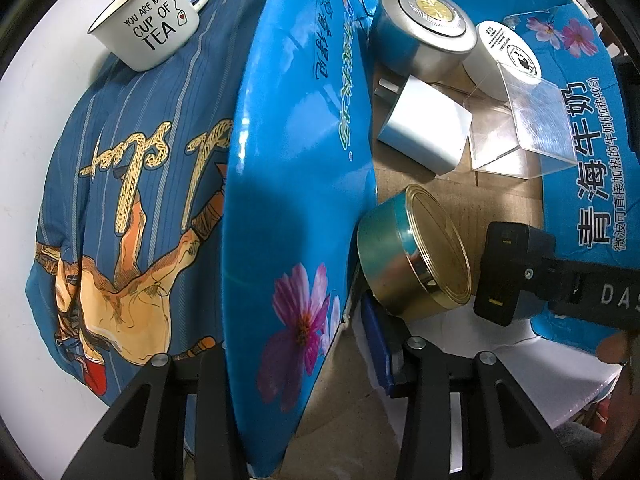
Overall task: Organize rigid objects
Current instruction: 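Lower the grey power bank into the blue box beside the gold tin and release, then move the right tool to the white earbud case and grasp it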
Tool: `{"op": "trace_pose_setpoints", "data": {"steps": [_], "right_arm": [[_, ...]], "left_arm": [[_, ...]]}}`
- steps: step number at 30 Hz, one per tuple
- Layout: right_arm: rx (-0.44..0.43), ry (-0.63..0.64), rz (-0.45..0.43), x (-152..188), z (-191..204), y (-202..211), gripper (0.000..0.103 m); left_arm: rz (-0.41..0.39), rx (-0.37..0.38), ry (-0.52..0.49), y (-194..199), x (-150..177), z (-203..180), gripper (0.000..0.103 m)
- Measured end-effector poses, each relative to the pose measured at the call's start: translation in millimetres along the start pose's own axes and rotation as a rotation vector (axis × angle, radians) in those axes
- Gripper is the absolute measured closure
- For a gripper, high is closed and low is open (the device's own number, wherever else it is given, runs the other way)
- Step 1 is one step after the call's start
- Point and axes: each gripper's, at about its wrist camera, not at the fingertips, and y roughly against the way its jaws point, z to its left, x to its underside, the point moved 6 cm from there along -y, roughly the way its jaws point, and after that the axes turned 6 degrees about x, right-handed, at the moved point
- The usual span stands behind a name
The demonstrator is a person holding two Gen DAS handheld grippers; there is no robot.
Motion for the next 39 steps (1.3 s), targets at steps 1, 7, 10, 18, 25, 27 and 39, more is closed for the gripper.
{"op": "trace_pose_setpoints", "data": {"steps": [1,7,10,18,25,27,39], "right_arm": [[0.003,0.003,0.001,0,-1,-1,0.044],[-0.004,0.041,-0.049,-4,10,10,0.019],[0.056,0.067,-0.112,-6,10,24,0.019],[0.175,0.083,-0.282,-12,3,73,0.019],[0.151,0.045,-0.317,-9,-17,110,0.019],[0.142,0.043,-0.333,-6,-21,116,0.019],[0.039,-0.123,-0.411,23,-92,177,0.019]], "left_arm": [[0.0,0.0,0.001,0,0,0,0.065],[0.0,-0.001,0.001,-2,-1,0,0.065],[0.0,-0.002,0.0,-2,-2,-1,0.065],[-0.001,-0.003,0.0,-3,-2,-3,0.065],[-0.001,-0.004,-0.002,-3,-2,-4,0.065],[-0.001,-0.004,0.0,-3,-2,-4,0.065],[0.001,-0.004,-0.002,-3,-2,-4,0.065]]}}
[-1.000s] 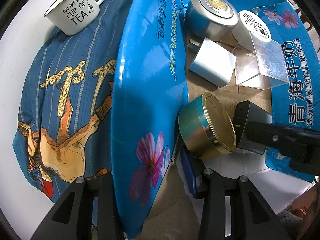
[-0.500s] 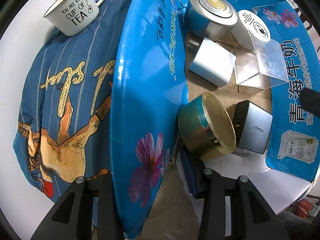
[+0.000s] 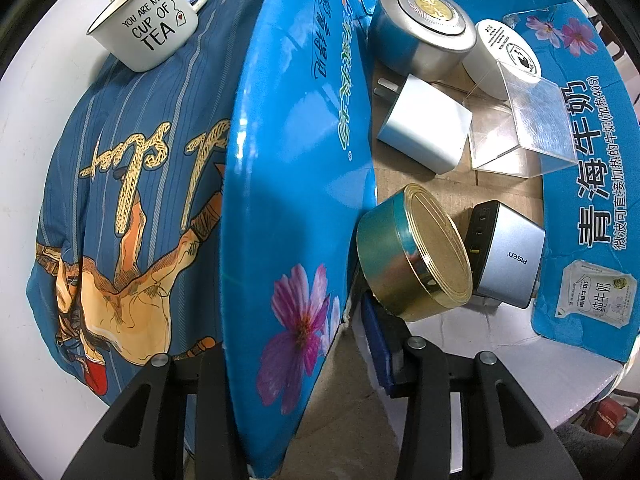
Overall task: Organize rigid objects
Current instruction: 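Move the right tool to the white earbud case and grasp it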
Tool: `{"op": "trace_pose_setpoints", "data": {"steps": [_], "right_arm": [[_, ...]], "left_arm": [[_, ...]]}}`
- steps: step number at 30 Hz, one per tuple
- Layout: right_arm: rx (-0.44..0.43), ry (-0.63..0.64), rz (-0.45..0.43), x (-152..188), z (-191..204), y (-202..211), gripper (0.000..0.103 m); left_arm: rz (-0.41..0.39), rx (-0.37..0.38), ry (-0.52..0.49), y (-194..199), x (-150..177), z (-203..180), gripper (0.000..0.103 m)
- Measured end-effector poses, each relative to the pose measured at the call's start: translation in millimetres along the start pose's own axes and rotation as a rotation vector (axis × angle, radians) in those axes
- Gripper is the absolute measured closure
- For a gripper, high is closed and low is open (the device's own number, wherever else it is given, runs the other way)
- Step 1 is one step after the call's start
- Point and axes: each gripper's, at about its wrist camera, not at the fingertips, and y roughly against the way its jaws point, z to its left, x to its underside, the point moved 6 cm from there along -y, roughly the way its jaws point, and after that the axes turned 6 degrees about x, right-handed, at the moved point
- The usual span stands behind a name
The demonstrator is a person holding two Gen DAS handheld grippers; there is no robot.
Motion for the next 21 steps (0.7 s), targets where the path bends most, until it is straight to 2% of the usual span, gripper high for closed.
{"op": "trace_pose_setpoints", "data": {"steps": [8,12,17,21], "right_arm": [[0.052,-0.315,0.04,-2,-137,-6,0.019],[0.047,-0.402,0.097,4,-184,-21,0.019],[-0.014,-0.356,0.22,37,-181,-59,0.019],[-0.043,-0.239,0.247,55,-157,-84,0.023]], "left_arm": [[0.001,-0.001,-0.003,0,0,0,0.065],[0.001,-0.001,-0.001,0,1,-1,0.065],[0.003,-0.001,0.001,-1,0,-1,0.065],[0.006,-0.003,0.006,-1,-1,-1,0.065]]}}
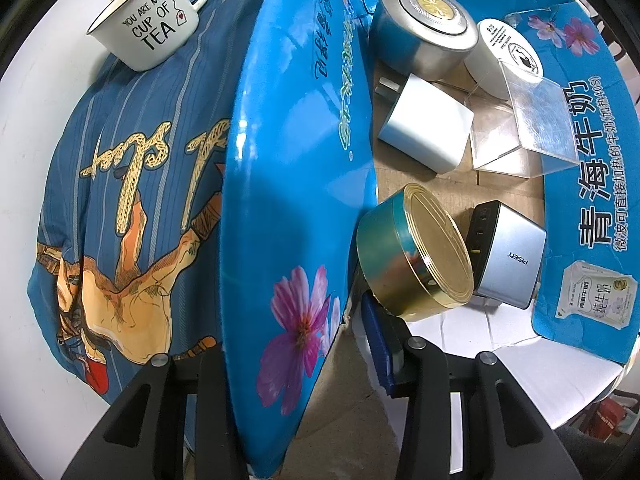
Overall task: Organize rigid objects
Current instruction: 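Move the right tool to the white earbud case and grasp it, then carry the white earbud case into the box beside the power bank and release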
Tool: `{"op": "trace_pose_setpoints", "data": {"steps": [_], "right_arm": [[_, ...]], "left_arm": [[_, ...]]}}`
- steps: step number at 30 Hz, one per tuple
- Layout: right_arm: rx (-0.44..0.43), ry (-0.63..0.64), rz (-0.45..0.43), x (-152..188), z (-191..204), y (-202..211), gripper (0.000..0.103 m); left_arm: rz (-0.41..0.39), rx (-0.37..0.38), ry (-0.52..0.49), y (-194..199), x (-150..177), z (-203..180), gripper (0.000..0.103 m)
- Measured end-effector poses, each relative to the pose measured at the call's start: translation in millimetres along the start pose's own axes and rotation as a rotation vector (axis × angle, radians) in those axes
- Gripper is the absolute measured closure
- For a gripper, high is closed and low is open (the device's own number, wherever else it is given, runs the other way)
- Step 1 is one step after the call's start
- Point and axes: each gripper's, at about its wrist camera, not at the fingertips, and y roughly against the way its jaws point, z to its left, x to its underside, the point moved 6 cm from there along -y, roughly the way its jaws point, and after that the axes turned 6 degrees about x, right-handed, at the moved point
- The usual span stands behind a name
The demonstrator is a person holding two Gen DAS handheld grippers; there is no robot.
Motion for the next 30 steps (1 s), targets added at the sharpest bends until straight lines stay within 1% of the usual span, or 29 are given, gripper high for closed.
{"op": "trace_pose_setpoints", "data": {"steps": [1,2,4,7,9,12,16,17,18,22,24,26,30], "right_arm": [[0.009,0.035,0.006,2,5,-6,0.032],[0.03,0.089,0.023,4,11,-16,0.034],[0.051,0.147,0.04,6,15,-27,0.036],[0.14,0.233,0.066,8,15,-46,0.037],[0.148,0.257,0.085,9,12,-56,0.037],[0.155,0.262,0.124,12,6,-67,0.037],[0.158,0.265,0.099,15,2,-69,0.037],[0.165,0.265,0.087,18,-1,-68,0.041],[0.172,0.266,0.08,19,0,-68,0.042],[0.202,0.253,0.059,24,2,-66,0.043],[0.207,0.22,0.055,28,5,-63,0.043],[0.191,0.183,0.052,32,19,-55,0.043],[0.197,0.178,0.041,35,31,-54,0.043]], "left_arm": [[0.0,0.001,0.002,0,0,0,0.065],[0.001,0.001,0.002,0,0,0,0.065],[0.001,0.0,0.0,0,0,1,0.065],[0.001,0.001,0.003,0,-1,1,0.064],[0.001,0.001,0.003,0,-1,1,0.064],[0.001,0.001,0.002,-1,0,2,0.064],[0.001,0.001,0.004,-1,-1,2,0.065],[0.0,0.001,0.004,-1,0,2,0.064],[0.001,0.001,0.003,-1,-1,2,0.064],[0.001,0.001,0.004,-1,-1,2,0.064],[0.001,0.001,0.004,-1,-1,2,0.064],[0.001,0.0,0.005,-1,0,2,0.064],[0.001,0.0,0.004,-1,0,2,0.064]]}}
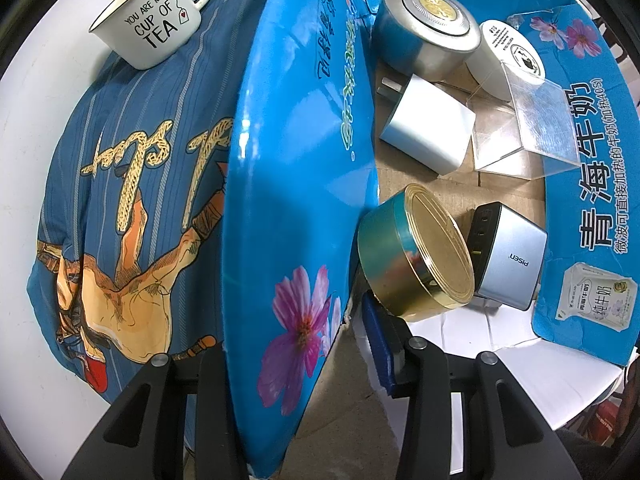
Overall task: Organize rigid objects
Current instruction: 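Carry the white earbud case into the box beside the power bank and release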
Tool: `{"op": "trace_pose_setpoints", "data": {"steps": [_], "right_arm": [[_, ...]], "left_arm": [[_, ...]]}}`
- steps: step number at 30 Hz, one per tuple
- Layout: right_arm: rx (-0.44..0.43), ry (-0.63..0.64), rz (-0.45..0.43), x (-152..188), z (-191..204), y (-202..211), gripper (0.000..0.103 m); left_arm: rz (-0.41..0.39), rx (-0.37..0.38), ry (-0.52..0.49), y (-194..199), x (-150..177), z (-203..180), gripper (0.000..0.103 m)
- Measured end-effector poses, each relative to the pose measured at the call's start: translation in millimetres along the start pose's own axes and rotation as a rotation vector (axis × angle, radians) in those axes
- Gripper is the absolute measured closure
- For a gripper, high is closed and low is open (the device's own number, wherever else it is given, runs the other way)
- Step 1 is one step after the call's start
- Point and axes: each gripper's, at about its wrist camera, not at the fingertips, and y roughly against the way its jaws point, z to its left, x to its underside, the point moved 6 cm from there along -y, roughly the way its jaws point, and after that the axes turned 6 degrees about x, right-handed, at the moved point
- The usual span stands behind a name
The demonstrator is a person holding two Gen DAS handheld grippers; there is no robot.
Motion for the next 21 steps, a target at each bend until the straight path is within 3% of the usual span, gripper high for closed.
{"op": "trace_pose_setpoints", "data": {"steps": [5,10,21], "right_arm": [[0.006,-0.008,-0.055,-5,14,23,0.043],[0.094,-0.008,-0.154,-8,22,74,0.043],[-0.031,0.034,-0.243,-14,68,155,0.043]], "left_arm": [[0.0,-0.001,-0.002,0,0,1,0.064],[0.0,0.0,0.0,0,0,1,0.064],[-0.003,-0.003,-0.004,2,0,3,0.064]]}}
